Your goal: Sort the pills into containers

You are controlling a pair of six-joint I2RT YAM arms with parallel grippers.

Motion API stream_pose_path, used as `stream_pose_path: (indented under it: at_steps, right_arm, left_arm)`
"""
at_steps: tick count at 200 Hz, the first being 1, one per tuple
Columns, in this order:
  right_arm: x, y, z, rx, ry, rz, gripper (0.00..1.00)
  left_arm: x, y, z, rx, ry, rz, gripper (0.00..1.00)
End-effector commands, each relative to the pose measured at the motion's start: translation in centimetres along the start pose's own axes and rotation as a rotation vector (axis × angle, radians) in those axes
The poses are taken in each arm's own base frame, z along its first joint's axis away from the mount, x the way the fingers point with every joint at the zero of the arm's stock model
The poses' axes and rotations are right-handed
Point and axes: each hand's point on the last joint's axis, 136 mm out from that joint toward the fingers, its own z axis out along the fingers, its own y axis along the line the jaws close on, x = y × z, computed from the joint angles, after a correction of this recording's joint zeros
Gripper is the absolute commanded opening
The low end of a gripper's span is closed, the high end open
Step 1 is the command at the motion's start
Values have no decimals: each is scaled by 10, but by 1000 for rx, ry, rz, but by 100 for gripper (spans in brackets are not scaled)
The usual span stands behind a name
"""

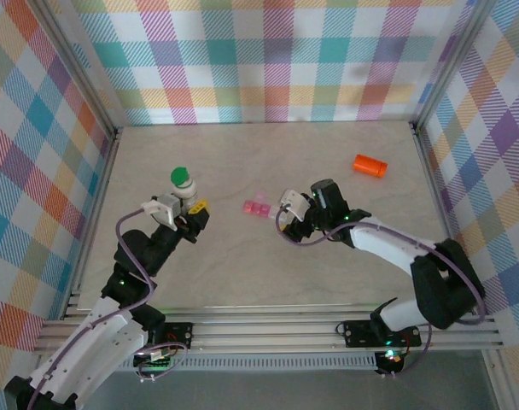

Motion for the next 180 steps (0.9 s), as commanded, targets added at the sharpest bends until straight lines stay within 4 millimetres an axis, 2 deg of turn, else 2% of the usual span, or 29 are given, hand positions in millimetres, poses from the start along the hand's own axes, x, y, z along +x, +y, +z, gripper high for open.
stream_pose_path:
  at_steps: [1,28,61,109,180]
  right_arm:
    - [2,-8,9,-67,-23,-180,83]
    - [14,-24,24,-86,-4,-209,83]
    - [17,-28,39,-162,-25,-241,83]
    - [22,-37,60,-232,-4,-223,82]
    - [35,-33,72,-299,55,-200,75]
  left_arm:
    - [2,3,-7,-10,-30,-31,0]
    - [19,4,-10,-10,-4,-35,0]
    - [30,4,-11,-4,9,-37,0]
    - [32,1,-11,13,14,-42,0]
    - [33,0,-9,19,18,-42,0]
